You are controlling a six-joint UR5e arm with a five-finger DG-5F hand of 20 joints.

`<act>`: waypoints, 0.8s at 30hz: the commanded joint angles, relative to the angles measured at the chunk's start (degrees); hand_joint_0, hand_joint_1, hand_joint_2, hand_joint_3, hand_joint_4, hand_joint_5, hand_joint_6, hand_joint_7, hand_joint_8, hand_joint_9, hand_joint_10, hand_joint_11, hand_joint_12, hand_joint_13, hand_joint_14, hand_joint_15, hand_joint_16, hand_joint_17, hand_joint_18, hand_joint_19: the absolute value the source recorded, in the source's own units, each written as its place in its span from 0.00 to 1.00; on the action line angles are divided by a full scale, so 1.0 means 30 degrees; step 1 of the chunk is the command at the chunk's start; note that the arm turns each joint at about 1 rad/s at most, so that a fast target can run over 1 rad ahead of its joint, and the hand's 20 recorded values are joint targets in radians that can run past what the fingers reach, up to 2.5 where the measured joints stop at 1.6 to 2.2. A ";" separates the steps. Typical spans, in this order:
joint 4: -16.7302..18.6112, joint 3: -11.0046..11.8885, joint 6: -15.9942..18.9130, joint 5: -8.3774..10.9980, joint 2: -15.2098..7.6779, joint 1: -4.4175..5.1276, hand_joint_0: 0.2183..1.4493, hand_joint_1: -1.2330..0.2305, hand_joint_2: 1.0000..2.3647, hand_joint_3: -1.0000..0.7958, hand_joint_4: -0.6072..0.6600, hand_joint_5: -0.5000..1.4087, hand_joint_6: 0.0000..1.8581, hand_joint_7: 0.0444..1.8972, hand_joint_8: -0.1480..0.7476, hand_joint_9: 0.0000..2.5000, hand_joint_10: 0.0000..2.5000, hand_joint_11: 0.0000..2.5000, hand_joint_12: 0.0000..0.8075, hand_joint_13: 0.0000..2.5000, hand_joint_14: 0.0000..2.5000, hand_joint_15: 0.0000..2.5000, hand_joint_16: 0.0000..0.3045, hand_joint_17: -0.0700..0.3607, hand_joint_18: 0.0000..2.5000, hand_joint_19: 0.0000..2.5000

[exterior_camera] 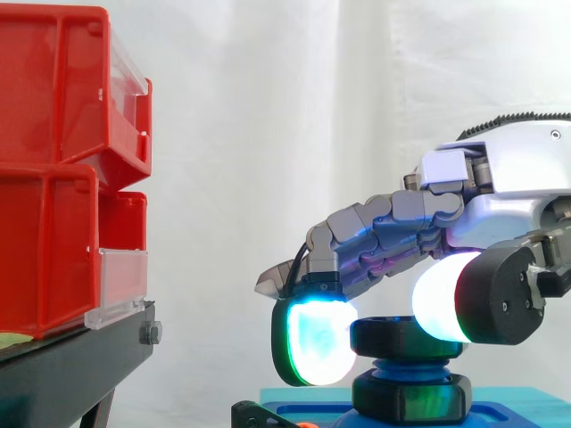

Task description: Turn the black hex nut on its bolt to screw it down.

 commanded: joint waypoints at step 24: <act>0.1165 0.0568 -0.0618 -0.1421 0.0000 -0.0929 0.22 0.59 0.00 0.28 0.66 0.18 0.27 0.57 0.44 0.11 0.00 0.00 0.48 0.16 0.00 0.00 0.20 0.49 0.16 0.06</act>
